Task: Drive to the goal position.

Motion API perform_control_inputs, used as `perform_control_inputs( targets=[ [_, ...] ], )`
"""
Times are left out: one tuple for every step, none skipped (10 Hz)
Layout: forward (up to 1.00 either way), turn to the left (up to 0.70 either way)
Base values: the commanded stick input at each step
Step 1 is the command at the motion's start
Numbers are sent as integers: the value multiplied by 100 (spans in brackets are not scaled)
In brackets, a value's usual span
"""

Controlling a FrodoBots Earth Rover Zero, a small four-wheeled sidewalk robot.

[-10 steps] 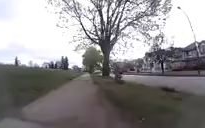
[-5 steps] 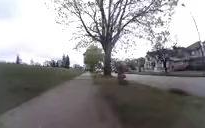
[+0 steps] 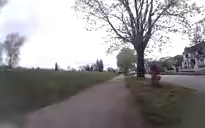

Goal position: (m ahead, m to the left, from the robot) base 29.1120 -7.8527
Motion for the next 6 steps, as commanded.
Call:
perform_control_inputs(
  targets=[
    [97,42],
    [26,84],
    [0,100],
    [0,100],
    [0,100],
    [0,100]
  ],
)
